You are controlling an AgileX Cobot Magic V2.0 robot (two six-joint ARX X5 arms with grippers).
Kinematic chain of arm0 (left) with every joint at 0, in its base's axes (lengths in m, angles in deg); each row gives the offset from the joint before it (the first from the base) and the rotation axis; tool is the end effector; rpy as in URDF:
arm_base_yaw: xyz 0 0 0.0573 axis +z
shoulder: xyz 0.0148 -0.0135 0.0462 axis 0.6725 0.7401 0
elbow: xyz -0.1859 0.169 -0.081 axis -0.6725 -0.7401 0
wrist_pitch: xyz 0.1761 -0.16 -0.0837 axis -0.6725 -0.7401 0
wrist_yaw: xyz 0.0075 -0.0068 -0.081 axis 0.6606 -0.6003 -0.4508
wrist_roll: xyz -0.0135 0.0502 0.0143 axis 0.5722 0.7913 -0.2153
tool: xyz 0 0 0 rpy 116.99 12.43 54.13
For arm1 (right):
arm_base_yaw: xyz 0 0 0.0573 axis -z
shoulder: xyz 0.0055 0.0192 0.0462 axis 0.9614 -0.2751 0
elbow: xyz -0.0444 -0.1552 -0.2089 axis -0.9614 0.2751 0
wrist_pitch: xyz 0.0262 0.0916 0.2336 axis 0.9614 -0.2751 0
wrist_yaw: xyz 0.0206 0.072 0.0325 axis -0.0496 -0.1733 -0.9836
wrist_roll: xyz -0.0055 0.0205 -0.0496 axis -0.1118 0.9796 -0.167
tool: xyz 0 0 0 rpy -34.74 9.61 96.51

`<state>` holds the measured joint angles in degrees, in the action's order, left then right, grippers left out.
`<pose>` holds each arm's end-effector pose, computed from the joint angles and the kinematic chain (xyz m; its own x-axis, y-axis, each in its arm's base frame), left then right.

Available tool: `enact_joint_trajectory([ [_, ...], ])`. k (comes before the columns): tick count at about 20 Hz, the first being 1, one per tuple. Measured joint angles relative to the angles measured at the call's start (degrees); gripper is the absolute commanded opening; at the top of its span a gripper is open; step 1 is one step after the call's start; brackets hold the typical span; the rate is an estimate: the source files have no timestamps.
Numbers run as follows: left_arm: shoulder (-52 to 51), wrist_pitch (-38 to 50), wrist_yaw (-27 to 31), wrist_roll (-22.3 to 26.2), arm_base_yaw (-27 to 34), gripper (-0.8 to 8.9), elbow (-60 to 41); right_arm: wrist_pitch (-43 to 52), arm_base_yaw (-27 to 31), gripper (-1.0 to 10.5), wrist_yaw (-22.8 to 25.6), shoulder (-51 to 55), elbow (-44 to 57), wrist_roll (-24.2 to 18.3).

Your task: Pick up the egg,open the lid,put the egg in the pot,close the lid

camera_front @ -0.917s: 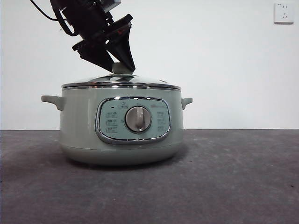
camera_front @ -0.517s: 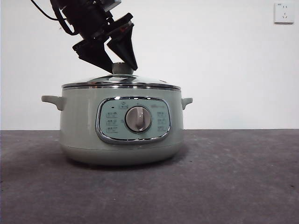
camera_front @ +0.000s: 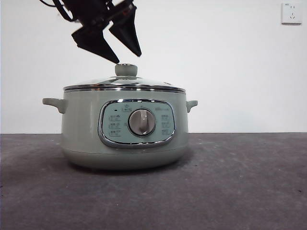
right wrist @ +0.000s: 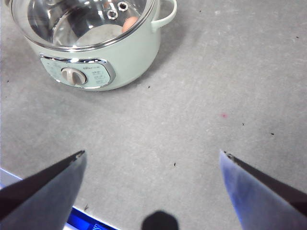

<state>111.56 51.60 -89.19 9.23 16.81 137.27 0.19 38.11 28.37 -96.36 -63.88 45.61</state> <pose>0.3239 -0.1613 0.3338 0.5809 -0.5283 -0.6192 0.6574 0.7531 -0.0258 0.0885 0.0603 0.3675 0.6555 0.3410 -0.6738 -0.4488 0.8935 0.0156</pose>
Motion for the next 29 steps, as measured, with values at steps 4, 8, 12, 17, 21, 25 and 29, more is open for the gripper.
enact_joint_trajectory([
  [4, -3.4, -1.5, 0.0, -1.0, 0.2, 3.9, 0.0, 0.0, 0.0, 4.7, 0.0, 0.0, 0.0, 0.0],
  [8, -8.7, -7.0, 0.0, -1.3, 0.2, 3.9, 0.0, 0.0, 0.0, 4.7, 0.0, 0.0, 0.0, 0.0],
  [12, -15.7, -19.5, -1.1, -1.3, 0.2, 3.88, 0.0, 0.0, 0.0, 4.7, 0.0, -0.1, 0.0, 0.0],
  [17, -24.1, -35.2, -7.7, -1.7, 0.2, 3.77, 0.0, 0.0, 0.0, 4.7, -1.4, -0.1, 0.0, 0.0],
  [21, -28.1, -38.3, -8.1, -1.9, 0.2, 3.77, 0.0, -0.2, 0.0, 4.7, -4.1, -0.3, 0.0, 0.0],
  [25, -28.8, -38.7, -8.0, -1.9, 0.2, 3.57, 0.0, -0.8, 0.0, 4.7, -4.2, -1.2, 0.0, 0.0],
  [29, -28.8, -38.9, -8.0, -1.9, 0.2, -0.12, 0.0, -0.8, 0.0, 0.1, -4.2, -1.5, 0.0, 0.0],
])
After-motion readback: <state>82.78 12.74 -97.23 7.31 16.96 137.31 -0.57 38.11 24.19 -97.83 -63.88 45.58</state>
